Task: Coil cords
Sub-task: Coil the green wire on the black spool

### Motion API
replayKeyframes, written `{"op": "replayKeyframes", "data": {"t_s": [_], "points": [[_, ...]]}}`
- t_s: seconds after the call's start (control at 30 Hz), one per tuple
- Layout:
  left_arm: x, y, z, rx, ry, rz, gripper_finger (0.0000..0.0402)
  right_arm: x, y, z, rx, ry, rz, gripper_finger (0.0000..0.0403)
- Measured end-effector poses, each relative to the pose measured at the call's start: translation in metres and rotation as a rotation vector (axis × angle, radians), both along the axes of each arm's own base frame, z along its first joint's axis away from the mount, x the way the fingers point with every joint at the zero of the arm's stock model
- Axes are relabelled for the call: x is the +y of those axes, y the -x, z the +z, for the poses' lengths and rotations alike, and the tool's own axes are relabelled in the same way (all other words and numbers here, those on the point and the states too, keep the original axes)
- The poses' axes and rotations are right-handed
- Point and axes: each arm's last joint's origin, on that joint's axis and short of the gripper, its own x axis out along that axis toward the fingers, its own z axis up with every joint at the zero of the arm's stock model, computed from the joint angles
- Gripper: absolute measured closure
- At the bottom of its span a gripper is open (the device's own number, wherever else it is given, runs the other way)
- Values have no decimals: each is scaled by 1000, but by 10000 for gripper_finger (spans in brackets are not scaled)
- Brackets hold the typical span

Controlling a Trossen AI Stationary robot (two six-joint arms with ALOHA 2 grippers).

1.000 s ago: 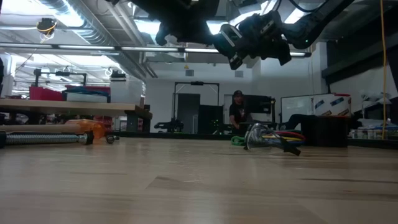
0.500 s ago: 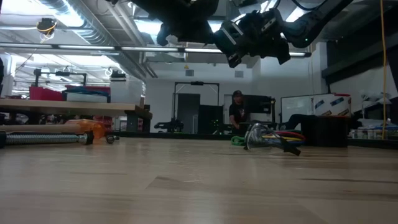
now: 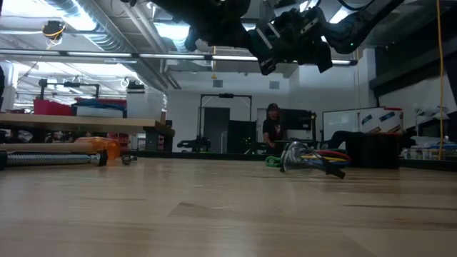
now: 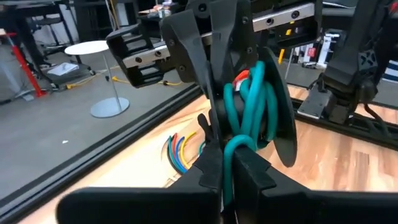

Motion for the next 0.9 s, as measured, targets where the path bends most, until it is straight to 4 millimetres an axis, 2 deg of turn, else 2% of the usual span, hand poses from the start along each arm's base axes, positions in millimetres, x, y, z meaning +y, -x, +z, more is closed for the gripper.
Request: {"op": "replayKeyframes", "data": {"t_s": [0.4, 0.73, 0.9], "points": [[2, 3, 5, -14, -19, 68, 400, -7, 1, 6, -39, 25, -64, 337], [5, 24, 34, -31, -59, 95, 401, -35, 14, 26, -47, -16, -109, 327], [6, 48, 52, -4, -48, 136, 401, -53, 28, 34, -30, -66, -78, 327]]}}
